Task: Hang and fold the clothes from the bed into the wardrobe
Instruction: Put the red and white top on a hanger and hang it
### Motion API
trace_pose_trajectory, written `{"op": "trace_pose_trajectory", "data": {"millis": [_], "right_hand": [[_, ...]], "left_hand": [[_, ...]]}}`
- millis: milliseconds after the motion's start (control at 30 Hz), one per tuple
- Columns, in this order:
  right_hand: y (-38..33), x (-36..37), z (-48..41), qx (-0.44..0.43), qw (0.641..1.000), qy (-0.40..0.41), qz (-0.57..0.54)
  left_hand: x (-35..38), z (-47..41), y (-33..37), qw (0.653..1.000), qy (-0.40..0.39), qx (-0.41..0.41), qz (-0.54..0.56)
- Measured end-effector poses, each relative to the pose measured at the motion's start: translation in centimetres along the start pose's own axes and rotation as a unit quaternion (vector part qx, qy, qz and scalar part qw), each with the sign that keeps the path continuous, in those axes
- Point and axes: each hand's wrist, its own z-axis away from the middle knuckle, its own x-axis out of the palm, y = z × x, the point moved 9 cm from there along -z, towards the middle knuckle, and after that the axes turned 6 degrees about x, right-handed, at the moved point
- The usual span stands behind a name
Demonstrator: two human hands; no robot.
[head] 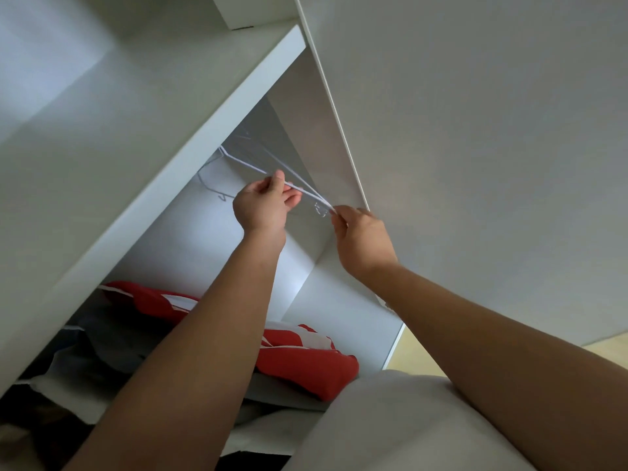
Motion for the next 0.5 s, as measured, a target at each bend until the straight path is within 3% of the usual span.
{"op": "trace_pose_trajectory", "data": {"millis": [200, 500], "right_hand": [[-1.2, -0.5, 1.1, -0.017, 0.999, -0.023, -0.043], [-0.4, -0.5, 6.0, -0.031, 0.996, 0.025, -0.077]], "left_hand": [[-0.7, 0.9, 2.0, 1.0, -0.015, 0.013, 0.004], [-2.7, 3.8, 1.8, 0.997, -0.054, -0.009, 0.049]]}}
